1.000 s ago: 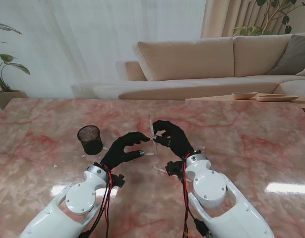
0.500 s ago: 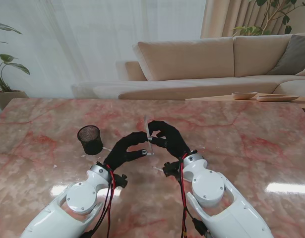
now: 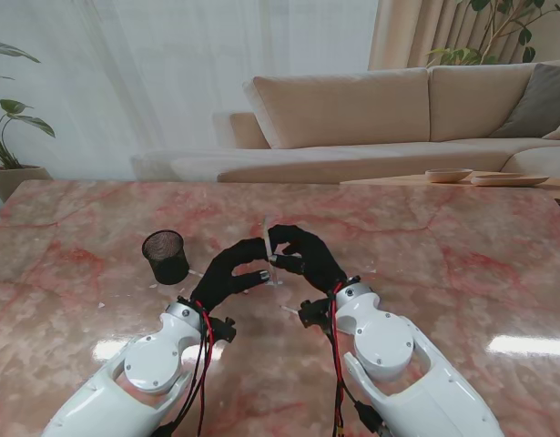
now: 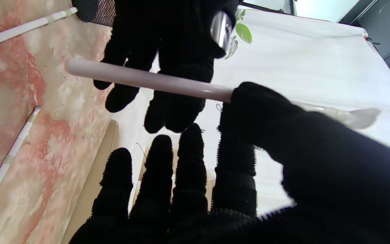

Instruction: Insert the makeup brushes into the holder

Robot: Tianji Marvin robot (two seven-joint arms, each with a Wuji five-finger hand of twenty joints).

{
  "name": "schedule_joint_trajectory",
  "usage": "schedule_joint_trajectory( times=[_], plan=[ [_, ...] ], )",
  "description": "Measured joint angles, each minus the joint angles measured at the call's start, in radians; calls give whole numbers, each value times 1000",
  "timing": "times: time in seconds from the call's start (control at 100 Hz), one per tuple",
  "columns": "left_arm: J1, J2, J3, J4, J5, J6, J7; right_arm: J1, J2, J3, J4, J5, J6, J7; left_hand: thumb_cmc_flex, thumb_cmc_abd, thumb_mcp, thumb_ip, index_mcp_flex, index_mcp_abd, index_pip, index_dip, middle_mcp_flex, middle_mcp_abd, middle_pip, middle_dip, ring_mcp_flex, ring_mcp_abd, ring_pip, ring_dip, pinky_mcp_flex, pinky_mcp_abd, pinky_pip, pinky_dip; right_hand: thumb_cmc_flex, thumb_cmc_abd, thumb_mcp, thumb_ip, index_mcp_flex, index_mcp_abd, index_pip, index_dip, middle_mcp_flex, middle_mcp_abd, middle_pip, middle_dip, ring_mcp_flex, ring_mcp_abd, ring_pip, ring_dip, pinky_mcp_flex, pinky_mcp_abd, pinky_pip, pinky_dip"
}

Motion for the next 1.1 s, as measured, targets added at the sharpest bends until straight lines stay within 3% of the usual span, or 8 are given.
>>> schedule_joint_trajectory(
  times=[0.14,0.38,0.53,0.68,0.79,1.1],
  plan=[
    [1,2,-1,-1,-10,-7,-26,3,1,-4,4,7,-2,9,1,0,0,2,-2,-13,0,0,0,0,0,0,0,0,0,0,0,-1,-36,0,0,1,-1,0,0,0,0,0,0,0,0,0,0,0,0,0,0,0,0,0],
    [1,2,1,0,-14,-12,-20,6,3,-5,6,12,-3,18,142,0,-118,0,12,-72,161,-58,20,1,0,0,0,-1,0,0,0,-10,-49,26,9,8,-13,-1,0,2,-9,0,0,0,0,0,-6,-1,3,9,1,0,-1,0],
    [1,0,2,0,-10,-12,-3,8,4,-4,7,14,-5,29,142,2,-119,0,26,-74,196,-88,37,1,17,11,0,-1,0,0,0,-11,-49,28,9,8,-14,-1,0,2,-10,0,0,1,0,0,-9,-1,3,9,1,0,-1,7],
    [3,-2,2,0,-4,-12,9,9,7,-4,8,17,-7,40,133,42,-124,0,89,-74,219,-130,72,1,17,12,0,-2,0,0,0,-12,-49,31,19,9,-23,-2,0,9,-11,0,0,1,0,0,-10,-1,5,9,1,0,-2,11],
    [4,-3,2,0,8,-11,20,9,9,-3,8,18,-8,47,131,42,-124,0,89,-74,244,-175,80,1,28,12,0,-2,0,0,0,-12,-49,35,22,9,-23,-2,0,9,-11,0,0,1,0,0,-10,-1,4,9,1,0,-2,11],
    [6,-5,1,-1,21,-11,30,10,13,-2,10,16,-14,58,129,48,-125,-15,100,-62,295,-179,91,1,41,18,1,-8,4,0,0,-13,-49,35,36,17,-40,-10,-1,11,-22,-3,0,1,0,0,-10,-1,0,9,1,0,-5,12]
  ],
)
